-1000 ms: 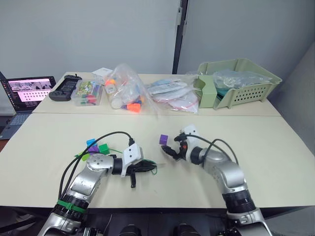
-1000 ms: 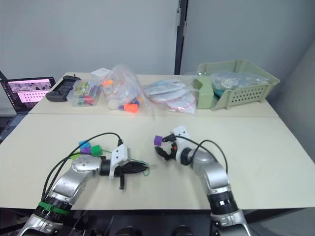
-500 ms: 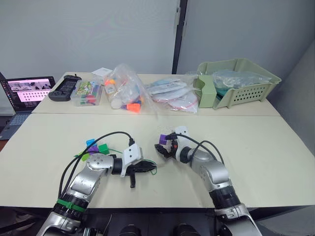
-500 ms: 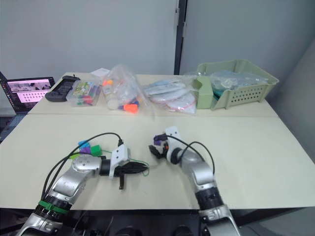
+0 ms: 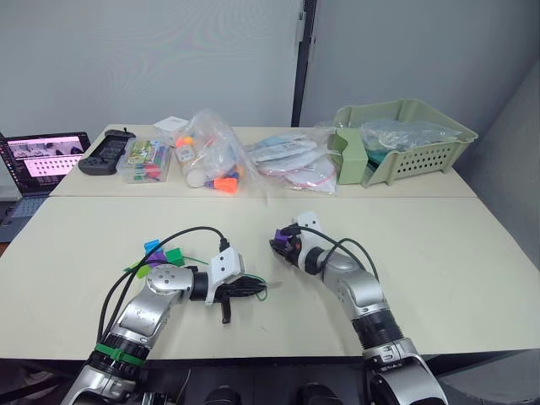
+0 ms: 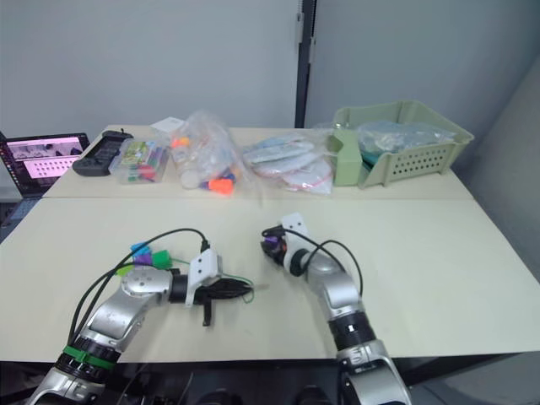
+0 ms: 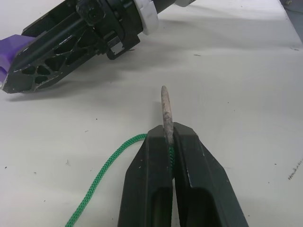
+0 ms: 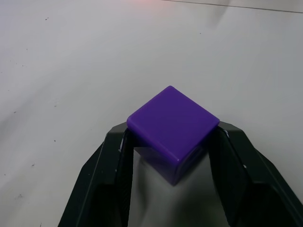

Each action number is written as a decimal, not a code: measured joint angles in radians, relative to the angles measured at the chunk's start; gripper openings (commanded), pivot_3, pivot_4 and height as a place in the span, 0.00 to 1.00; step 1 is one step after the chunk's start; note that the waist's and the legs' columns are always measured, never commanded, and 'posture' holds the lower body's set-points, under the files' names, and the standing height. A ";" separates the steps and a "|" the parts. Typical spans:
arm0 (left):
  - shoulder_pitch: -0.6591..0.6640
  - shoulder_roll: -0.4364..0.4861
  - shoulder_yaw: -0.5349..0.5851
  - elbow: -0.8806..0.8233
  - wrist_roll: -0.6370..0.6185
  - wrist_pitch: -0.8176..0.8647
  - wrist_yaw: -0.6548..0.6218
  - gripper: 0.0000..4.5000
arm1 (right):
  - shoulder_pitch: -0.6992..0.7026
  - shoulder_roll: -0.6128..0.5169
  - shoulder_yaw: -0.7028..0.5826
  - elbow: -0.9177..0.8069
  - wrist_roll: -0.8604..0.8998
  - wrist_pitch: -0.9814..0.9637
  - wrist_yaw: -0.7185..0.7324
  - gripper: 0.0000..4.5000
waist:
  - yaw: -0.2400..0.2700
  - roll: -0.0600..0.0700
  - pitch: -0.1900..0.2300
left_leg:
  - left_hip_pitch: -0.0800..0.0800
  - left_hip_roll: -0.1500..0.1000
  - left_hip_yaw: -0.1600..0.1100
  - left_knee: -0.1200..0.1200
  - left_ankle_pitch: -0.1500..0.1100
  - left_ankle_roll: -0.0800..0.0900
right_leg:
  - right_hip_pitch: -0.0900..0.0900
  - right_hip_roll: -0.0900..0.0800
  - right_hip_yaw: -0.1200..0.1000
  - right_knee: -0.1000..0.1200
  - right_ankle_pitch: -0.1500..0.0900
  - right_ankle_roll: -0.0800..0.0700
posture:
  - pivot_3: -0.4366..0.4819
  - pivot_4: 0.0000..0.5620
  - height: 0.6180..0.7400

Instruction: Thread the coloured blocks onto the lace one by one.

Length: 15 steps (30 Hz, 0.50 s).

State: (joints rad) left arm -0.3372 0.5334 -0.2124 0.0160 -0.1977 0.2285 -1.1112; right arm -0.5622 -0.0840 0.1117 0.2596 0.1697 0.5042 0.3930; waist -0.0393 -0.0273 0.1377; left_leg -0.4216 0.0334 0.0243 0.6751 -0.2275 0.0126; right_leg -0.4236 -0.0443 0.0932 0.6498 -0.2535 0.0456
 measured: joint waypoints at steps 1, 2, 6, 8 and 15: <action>0.000 0.000 0.000 0.000 0.000 0.000 0.000 0.00 | 0.006 -0.007 0.000 -0.008 0.000 0.001 0.004 0.39 | 0.000 0.000 0.000 | 0.000 0.000 0.000 0.000 0.000 0.000 | 0.000 0.000 0.000 0.000 0.000 0.000 | 0.48 0.27 0.95; 0.000 0.000 0.000 -0.001 0.000 0.000 0.000 0.00 | 0.016 -0.018 0.002 -0.025 0.001 0.005 0.014 0.39 | 0.000 0.000 0.000 | 0.000 0.000 0.000 0.000 0.000 0.000 | 0.000 0.000 0.000 0.000 0.000 0.000 | 0.48 0.27 0.95; 0.000 -0.001 -0.001 -0.002 -0.001 0.000 -0.001 0.00 | 0.082 -0.101 0.017 -0.147 0.010 0.043 0.079 0.39 | 0.002 0.000 0.000 | 0.000 0.000 0.000 0.000 0.000 0.000 | 0.000 0.000 0.000 0.000 0.000 0.000 | 0.48 0.27 0.95; 0.000 -0.001 -0.001 -0.002 -0.001 0.000 -0.002 0.00 | 0.115 -0.148 0.015 -0.215 0.012 0.060 0.111 0.39 | 0.000 0.000 0.000 | 0.000 0.000 0.000 0.000 0.000 0.000 | 0.000 0.000 0.000 -0.001 0.000 0.000 | 0.48 0.27 0.95; -0.044 -0.034 -0.031 0.032 -0.002 -0.005 -0.034 0.00 | 0.329 -0.359 -0.001 -0.509 0.034 0.156 0.197 0.39 | 0.012 0.000 0.000 | 0.000 0.000 0.002 0.001 0.000 0.000 | 0.001 0.001 0.001 -0.003 0.000 0.000 | 0.48 0.27 0.95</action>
State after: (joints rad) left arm -0.3810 0.4994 -0.2435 0.0478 -0.1993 0.2231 -1.1457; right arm -0.2329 -0.4426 0.1109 -0.2497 0.2034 0.6599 0.5901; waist -0.0274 -0.0274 0.1379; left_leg -0.4219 0.0332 0.0260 0.6757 -0.2276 0.0128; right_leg -0.4230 -0.0436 0.0947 0.6470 -0.2538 0.0460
